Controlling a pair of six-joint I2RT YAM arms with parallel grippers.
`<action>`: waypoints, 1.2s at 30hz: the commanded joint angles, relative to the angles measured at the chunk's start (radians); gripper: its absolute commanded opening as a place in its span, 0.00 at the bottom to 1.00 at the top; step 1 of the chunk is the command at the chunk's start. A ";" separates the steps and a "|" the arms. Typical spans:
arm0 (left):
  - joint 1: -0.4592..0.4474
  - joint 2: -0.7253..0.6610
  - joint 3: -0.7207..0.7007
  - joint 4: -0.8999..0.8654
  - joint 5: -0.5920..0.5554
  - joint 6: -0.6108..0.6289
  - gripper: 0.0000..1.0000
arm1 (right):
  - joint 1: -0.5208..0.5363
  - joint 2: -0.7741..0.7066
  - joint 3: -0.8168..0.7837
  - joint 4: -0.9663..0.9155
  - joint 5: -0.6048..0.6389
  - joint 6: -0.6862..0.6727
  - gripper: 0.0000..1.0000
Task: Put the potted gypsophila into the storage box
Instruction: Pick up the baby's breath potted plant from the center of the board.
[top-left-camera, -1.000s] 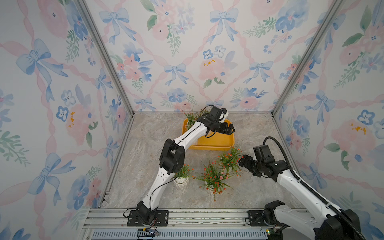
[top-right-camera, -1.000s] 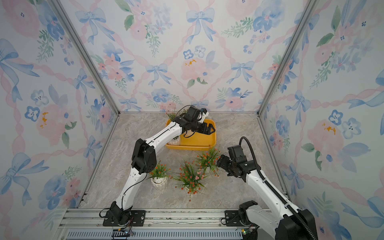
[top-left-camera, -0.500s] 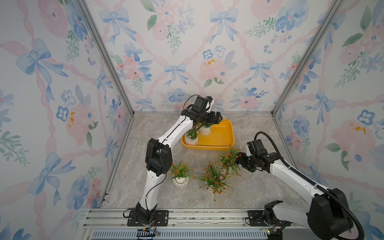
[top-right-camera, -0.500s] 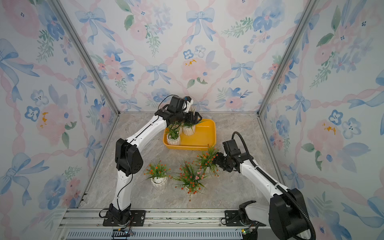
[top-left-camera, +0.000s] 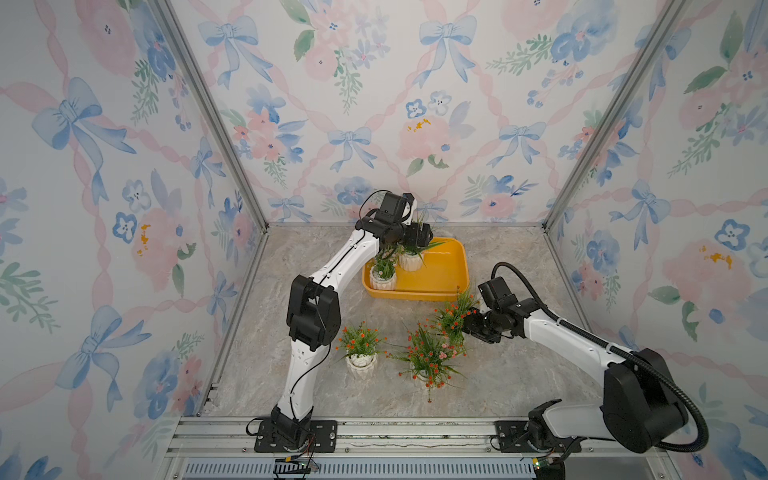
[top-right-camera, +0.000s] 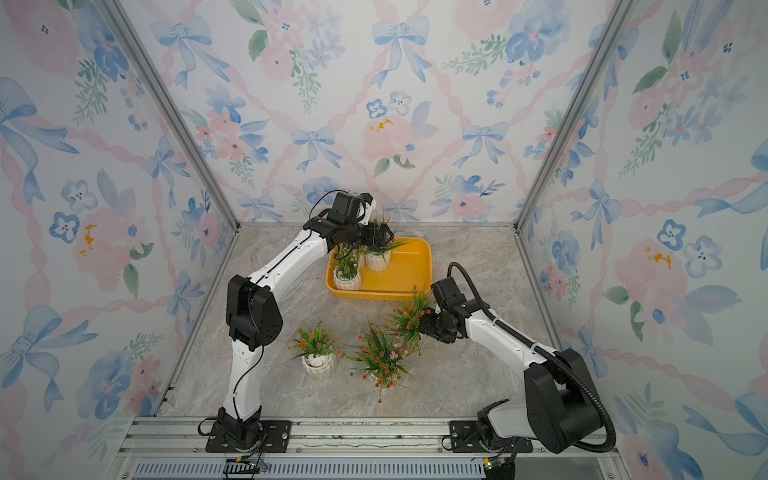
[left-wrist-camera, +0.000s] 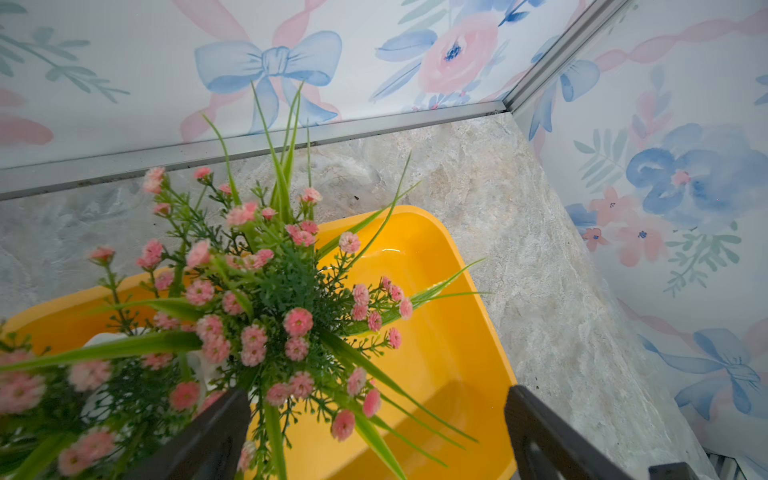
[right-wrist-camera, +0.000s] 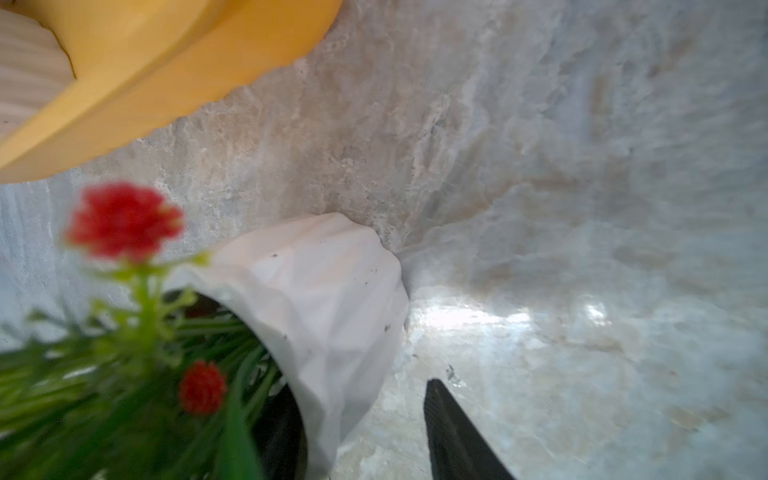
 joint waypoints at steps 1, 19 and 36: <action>0.001 -0.066 0.009 0.000 -0.006 0.034 0.98 | 0.021 0.040 0.026 -0.025 0.032 0.022 0.38; 0.037 -0.114 0.051 0.001 -0.075 0.042 0.98 | 0.040 0.052 0.113 -0.137 0.148 0.024 0.04; 0.122 -0.159 0.054 0.003 -0.128 0.047 0.98 | 0.066 0.106 0.415 -0.176 0.186 -0.062 0.06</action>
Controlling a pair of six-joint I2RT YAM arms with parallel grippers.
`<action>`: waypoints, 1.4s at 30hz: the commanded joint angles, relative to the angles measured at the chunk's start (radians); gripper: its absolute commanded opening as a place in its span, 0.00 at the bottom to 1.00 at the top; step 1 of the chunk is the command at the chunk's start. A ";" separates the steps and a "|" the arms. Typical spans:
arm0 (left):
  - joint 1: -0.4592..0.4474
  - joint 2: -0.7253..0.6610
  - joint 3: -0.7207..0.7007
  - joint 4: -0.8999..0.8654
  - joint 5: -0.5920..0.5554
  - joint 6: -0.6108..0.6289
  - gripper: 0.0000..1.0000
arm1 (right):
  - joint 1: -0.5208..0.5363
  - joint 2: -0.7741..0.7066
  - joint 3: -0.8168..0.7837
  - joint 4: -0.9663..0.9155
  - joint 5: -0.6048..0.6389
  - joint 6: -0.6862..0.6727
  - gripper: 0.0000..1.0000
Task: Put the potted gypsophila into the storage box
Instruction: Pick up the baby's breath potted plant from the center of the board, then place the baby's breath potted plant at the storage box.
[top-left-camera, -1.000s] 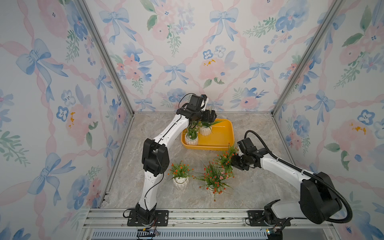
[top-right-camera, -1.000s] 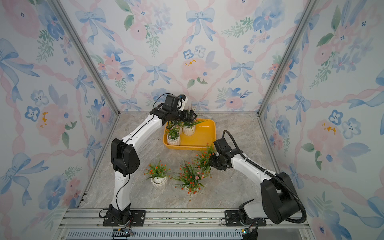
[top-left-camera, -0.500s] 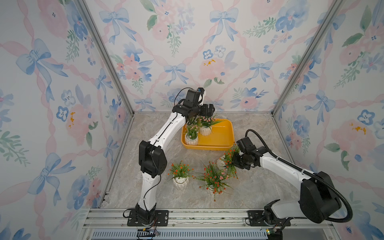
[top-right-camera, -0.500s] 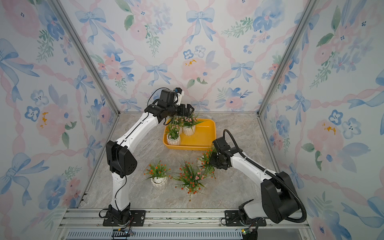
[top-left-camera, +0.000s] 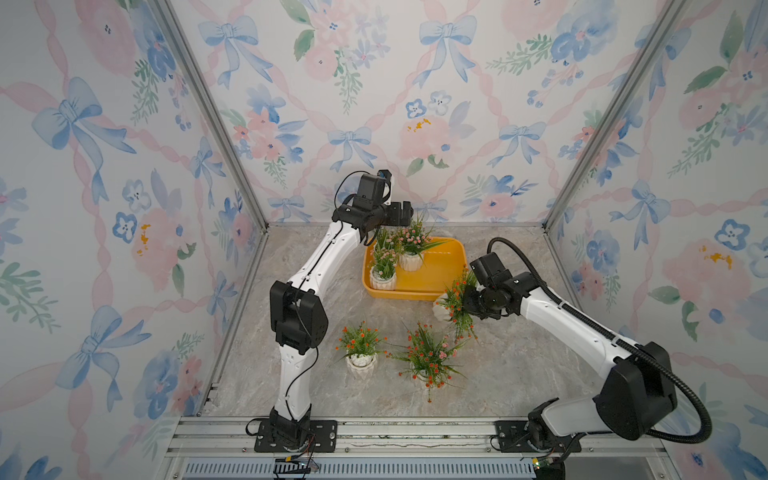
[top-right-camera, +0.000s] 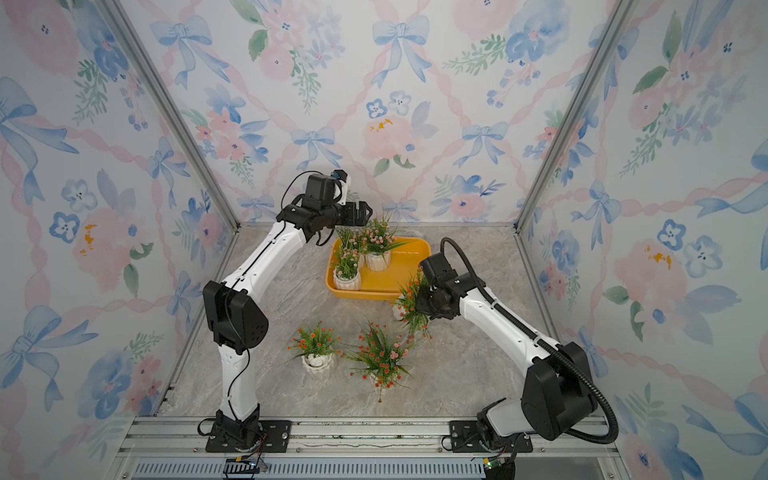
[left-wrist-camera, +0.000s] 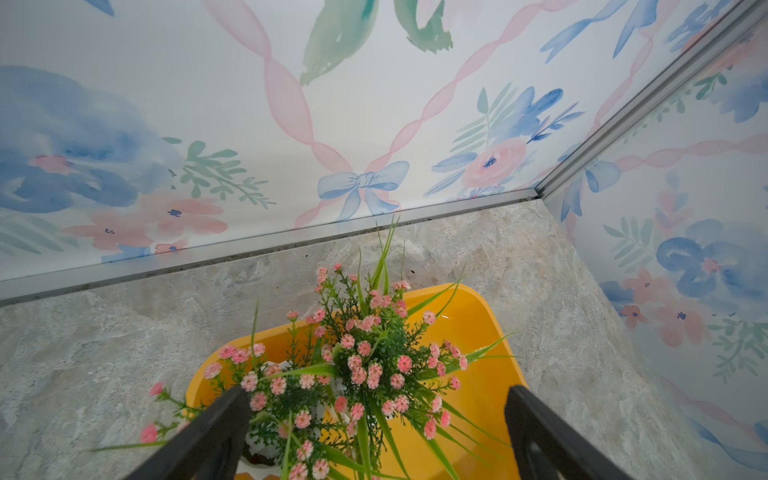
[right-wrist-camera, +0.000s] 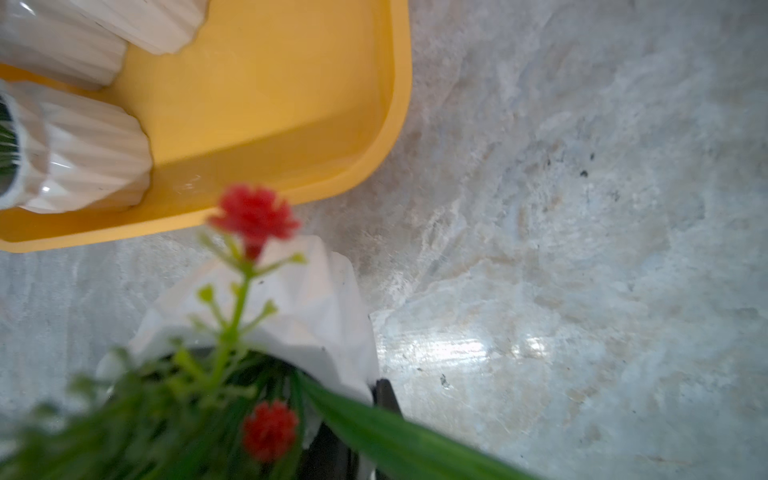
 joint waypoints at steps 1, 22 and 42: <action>0.027 -0.063 0.014 0.001 -0.018 0.020 0.98 | 0.012 0.074 0.088 0.067 -0.016 -0.022 0.06; 0.084 -0.215 -0.227 0.058 -0.082 0.017 0.98 | 0.047 0.613 0.691 0.015 -0.022 -0.162 0.06; 0.097 -0.232 -0.306 0.070 -0.103 0.002 0.98 | 0.111 0.811 0.937 -0.184 0.081 -0.203 0.12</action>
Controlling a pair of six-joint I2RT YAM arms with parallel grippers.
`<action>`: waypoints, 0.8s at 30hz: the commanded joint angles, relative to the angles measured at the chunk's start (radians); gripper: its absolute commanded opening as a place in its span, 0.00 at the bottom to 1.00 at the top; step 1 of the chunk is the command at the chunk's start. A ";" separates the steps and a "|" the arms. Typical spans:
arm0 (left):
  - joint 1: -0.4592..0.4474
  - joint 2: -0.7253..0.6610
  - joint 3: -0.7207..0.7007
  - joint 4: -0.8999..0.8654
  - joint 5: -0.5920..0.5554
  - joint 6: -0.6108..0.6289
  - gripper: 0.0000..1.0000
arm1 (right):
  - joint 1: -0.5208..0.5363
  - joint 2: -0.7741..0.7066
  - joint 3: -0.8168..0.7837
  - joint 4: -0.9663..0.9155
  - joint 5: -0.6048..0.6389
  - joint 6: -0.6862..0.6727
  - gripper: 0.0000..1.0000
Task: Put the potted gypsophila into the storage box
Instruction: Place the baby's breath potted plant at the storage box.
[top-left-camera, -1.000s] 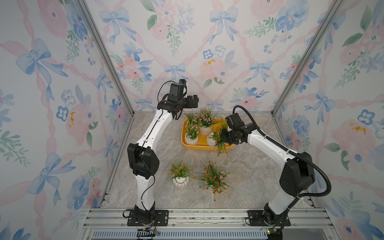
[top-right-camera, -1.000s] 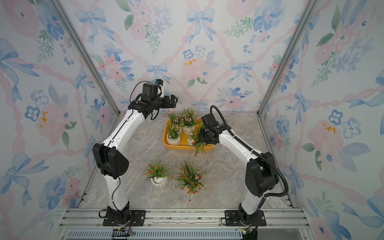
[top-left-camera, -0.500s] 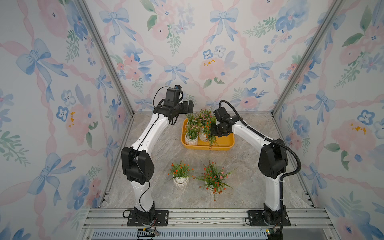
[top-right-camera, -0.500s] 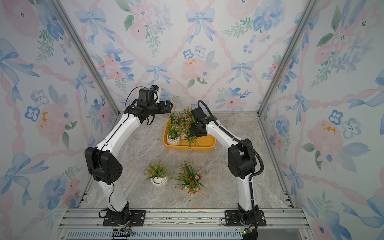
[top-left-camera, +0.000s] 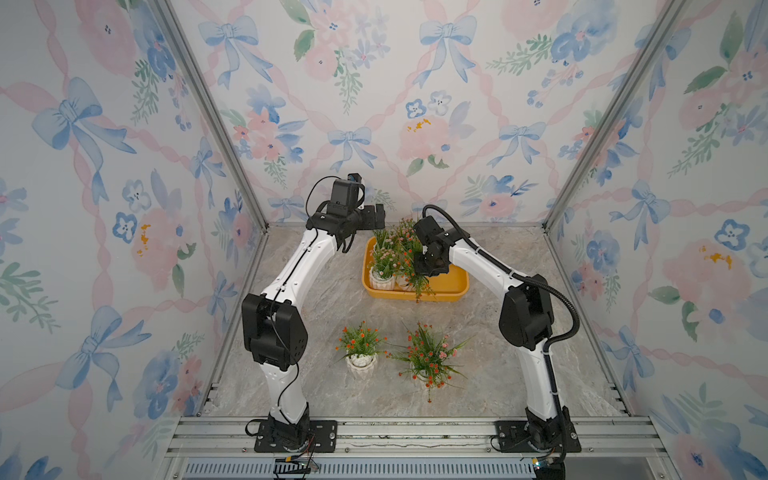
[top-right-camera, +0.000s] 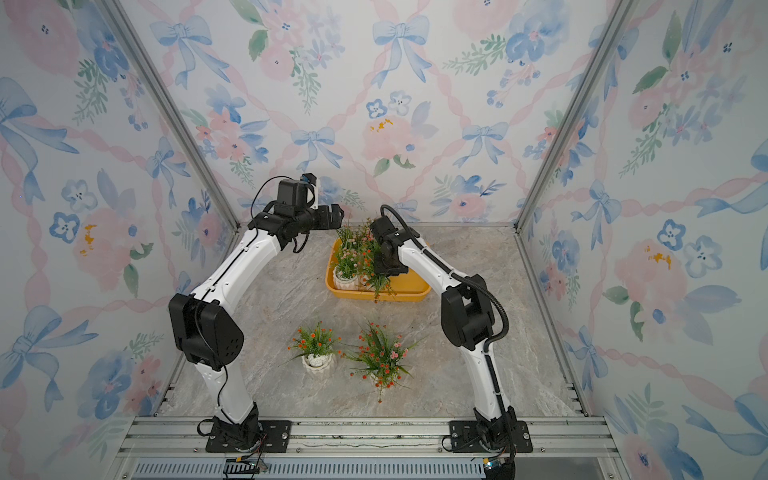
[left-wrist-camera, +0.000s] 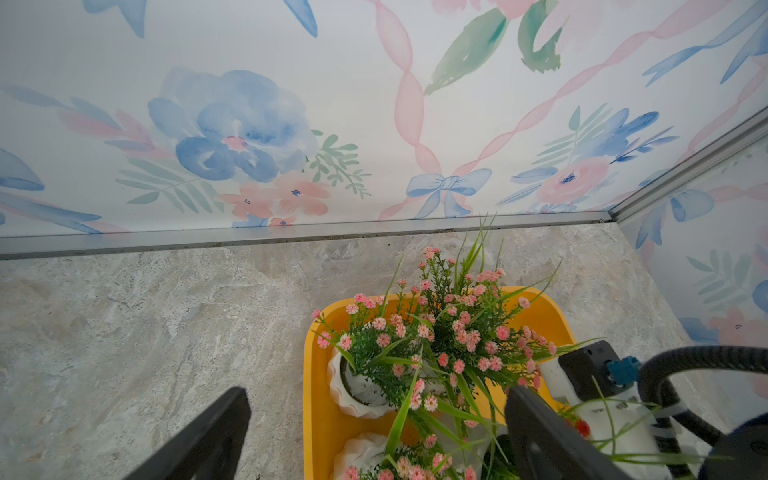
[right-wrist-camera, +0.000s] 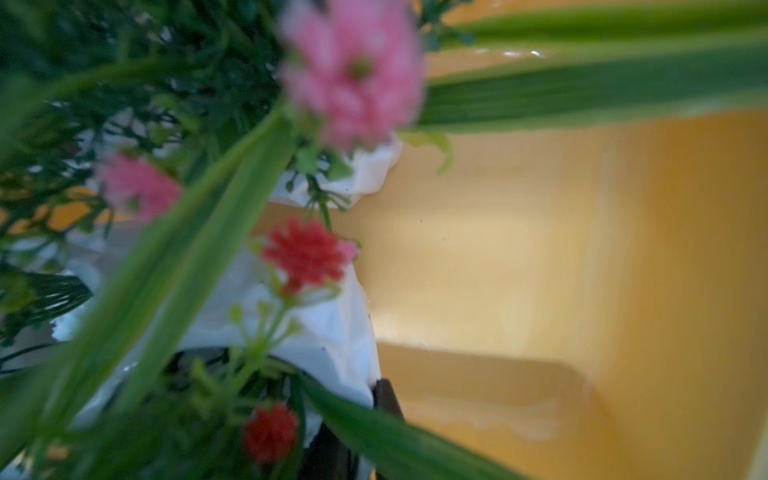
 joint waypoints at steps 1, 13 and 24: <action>0.008 -0.038 -0.026 0.015 -0.016 -0.003 0.98 | 0.024 0.023 0.054 -0.013 0.020 -0.001 0.12; 0.016 -0.090 -0.124 0.039 -0.025 -0.016 0.98 | 0.038 0.035 0.075 -0.024 0.038 0.001 0.31; 0.021 -0.105 -0.174 0.070 -0.022 -0.033 0.98 | 0.036 -0.060 -0.009 0.005 0.088 0.010 0.50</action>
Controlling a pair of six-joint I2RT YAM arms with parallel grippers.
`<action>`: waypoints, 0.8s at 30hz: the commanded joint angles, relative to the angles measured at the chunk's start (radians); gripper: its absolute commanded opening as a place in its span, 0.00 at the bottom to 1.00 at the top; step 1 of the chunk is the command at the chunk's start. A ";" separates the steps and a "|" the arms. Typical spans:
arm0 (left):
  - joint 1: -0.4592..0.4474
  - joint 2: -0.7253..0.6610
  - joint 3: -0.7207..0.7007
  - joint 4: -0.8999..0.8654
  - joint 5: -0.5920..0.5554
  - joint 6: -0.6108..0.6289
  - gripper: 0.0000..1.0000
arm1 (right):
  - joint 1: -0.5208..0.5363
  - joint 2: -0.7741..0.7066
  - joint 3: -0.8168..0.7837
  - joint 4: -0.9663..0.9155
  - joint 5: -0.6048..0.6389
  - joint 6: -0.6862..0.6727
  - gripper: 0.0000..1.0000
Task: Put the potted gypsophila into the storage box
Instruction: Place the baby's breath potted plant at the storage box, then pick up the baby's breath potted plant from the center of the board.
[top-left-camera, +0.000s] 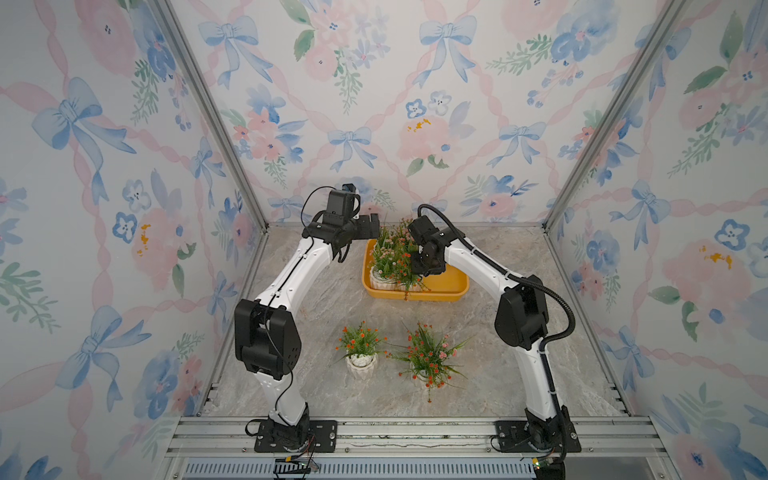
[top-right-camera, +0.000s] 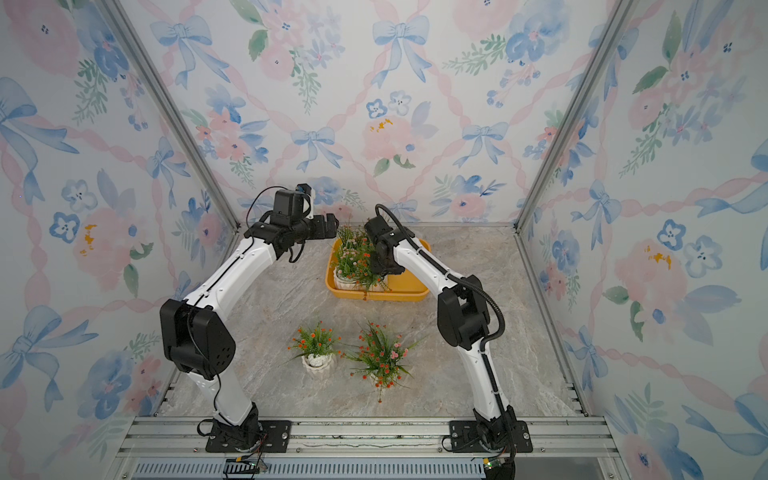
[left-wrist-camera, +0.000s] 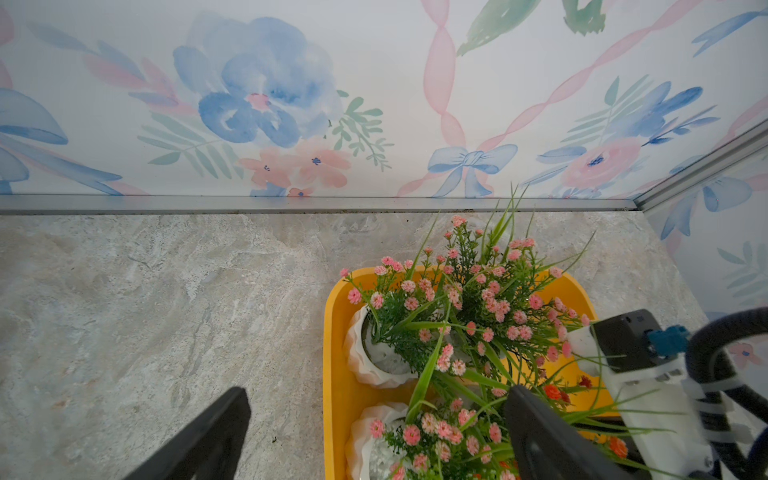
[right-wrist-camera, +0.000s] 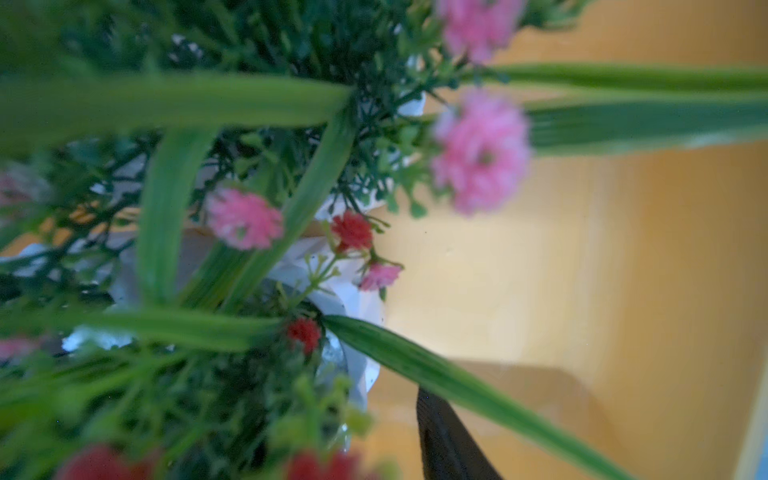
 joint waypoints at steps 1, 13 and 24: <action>0.008 -0.024 -0.013 0.024 -0.005 -0.020 0.98 | 0.010 -0.088 -0.060 0.026 0.039 0.011 0.52; 0.010 -0.054 -0.051 0.060 -0.013 -0.036 0.98 | -0.116 -0.495 -0.596 0.397 -0.122 0.207 0.60; 0.011 -0.071 -0.096 0.111 -0.026 -0.118 0.98 | -0.113 -0.767 -0.906 0.377 -0.120 0.147 0.72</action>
